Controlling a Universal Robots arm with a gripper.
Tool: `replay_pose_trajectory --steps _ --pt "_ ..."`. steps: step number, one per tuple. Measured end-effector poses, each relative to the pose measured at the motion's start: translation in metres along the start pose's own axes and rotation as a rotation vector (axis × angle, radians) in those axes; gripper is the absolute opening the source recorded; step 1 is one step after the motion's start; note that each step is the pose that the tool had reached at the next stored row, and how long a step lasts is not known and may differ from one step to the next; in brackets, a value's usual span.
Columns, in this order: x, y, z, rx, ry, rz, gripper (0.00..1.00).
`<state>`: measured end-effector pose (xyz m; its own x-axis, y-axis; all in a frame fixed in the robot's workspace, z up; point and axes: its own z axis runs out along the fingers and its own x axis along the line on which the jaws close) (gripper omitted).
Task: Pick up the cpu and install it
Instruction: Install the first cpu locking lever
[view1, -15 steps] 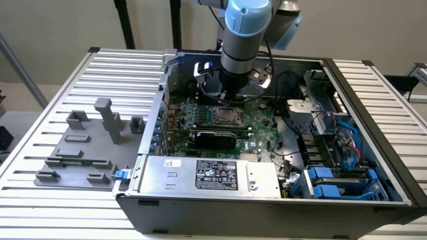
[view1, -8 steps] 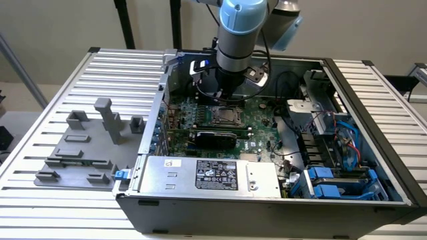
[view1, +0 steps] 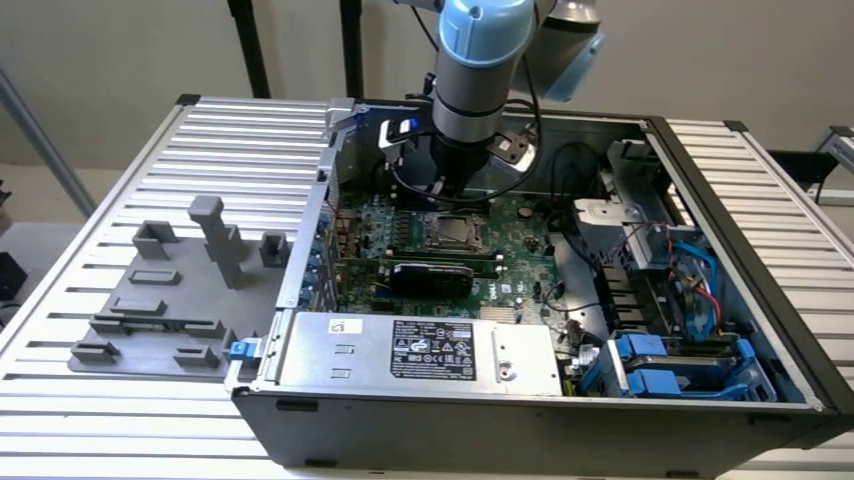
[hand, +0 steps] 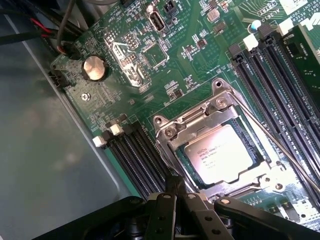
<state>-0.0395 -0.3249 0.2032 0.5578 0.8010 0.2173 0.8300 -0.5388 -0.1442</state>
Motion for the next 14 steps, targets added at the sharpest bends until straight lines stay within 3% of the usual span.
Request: replay_pose_trajectory --steps 14 --pt "0.0051 0.0098 0.0045 -0.0003 0.0001 0.000 0.11"
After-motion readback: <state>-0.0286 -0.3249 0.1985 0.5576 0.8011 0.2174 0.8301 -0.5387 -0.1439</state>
